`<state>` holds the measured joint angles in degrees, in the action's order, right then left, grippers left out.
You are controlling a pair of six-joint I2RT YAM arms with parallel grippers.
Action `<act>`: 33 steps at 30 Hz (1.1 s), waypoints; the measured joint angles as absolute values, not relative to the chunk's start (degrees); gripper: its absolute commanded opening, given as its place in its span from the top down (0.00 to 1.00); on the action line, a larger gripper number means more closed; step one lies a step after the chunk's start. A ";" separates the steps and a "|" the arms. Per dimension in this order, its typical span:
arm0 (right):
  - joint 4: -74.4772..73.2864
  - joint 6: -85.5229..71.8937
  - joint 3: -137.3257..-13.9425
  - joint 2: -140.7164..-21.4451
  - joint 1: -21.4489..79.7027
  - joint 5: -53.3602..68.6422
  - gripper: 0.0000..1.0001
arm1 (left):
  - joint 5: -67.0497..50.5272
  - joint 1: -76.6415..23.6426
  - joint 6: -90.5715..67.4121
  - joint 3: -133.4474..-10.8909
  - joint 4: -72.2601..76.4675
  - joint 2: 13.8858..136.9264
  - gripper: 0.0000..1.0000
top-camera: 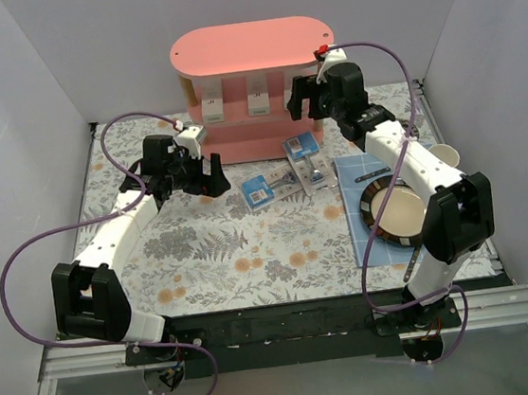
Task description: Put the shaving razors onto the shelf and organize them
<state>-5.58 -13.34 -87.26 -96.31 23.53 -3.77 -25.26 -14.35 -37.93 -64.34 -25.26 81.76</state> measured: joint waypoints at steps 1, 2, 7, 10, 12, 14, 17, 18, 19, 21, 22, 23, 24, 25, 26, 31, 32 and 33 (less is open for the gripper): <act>-5.65 -13.37 -87.68 -97.01 23.73 -4.34 0.01 | -25.21 -14.35 -37.89 -64.34 -25.26 81.52 0.13; -5.69 -13.37 -87.90 -97.58 23.90 -4.84 0.01 | -25.10 -14.35 -37.87 -64.31 -25.23 81.23 0.13; -5.82 -13.37 -88.95 -98.76 25.30 -7.46 0.01 | -24.95 -14.35 -37.87 -64.01 -25.17 80.44 0.13; -5.69 -13.37 -90.11 -99.53 26.06 -8.71 0.01 | -24.91 -14.35 -37.89 -63.09 -24.97 80.05 0.13; -5.19 -13.34 -90.98 -100.53 26.48 -9.43 0.01 | -24.88 -14.31 -37.91 -62.37 -24.99 79.81 0.12; -4.95 -13.37 -91.90 -101.71 26.83 -10.17 0.02 | -24.86 -14.17 -37.93 -61.93 -25.08 79.59 0.13; -4.95 -13.41 -93.58 -104.18 27.03 -11.46 0.07 | -24.86 -13.87 -38.00 -61.45 -25.19 78.91 0.12; -4.95 -13.52 -94.02 -104.95 27.03 -11.88 0.09 | -24.86 -13.69 -38.02 -61.45 -25.19 78.74 0.12; -5.02 -13.61 -94.37 -105.62 27.03 -12.21 0.10 | -24.86 -13.58 -38.13 -61.45 -25.10 78.63 0.13; -5.15 -13.98 -94.85 -106.80 27.03 -13.02 0.11 | -24.86 -13.28 -38.33 -61.43 -24.97 78.43 0.13; -5.41 -14.20 -95.02 -107.22 27.03 -13.45 0.12 | -24.86 -13.19 -38.35 -61.43 -24.93 78.41 0.13; -5.65 -14.31 -95.22 -107.53 27.03 -13.85 0.13 | -24.86 -12.99 -38.41 -61.43 -24.84 78.41 0.13; -5.82 -14.50 -95.53 -107.79 27.03 -14.11 0.15 | -24.86 -12.88 -38.46 -61.43 -24.80 78.41 0.13; -5.87 -14.68 -95.88 -108.03 27.03 -14.39 0.16 | -24.88 -12.73 -38.59 -61.43 -24.80 78.41 0.13; -5.87 -14.79 -96.16 -108.18 27.03 -14.68 0.18 | -24.88 -12.64 -38.65 -61.43 -24.77 78.41 0.13; -6.13 -15.20 -96.47 -108.40 27.09 -16.01 0.28 | -24.91 -12.40 -39.09 -61.43 -24.71 78.41 0.12; -6.20 -15.22 -96.44 -108.40 27.09 -16.16 0.30 | -24.91 -12.40 -39.24 -61.43 -24.69 78.41 0.13; -6.22 -15.25 -96.44 -108.40 27.09 -16.32 0.32 | -24.91 -12.40 -39.29 -61.43 -24.60 78.41 0.13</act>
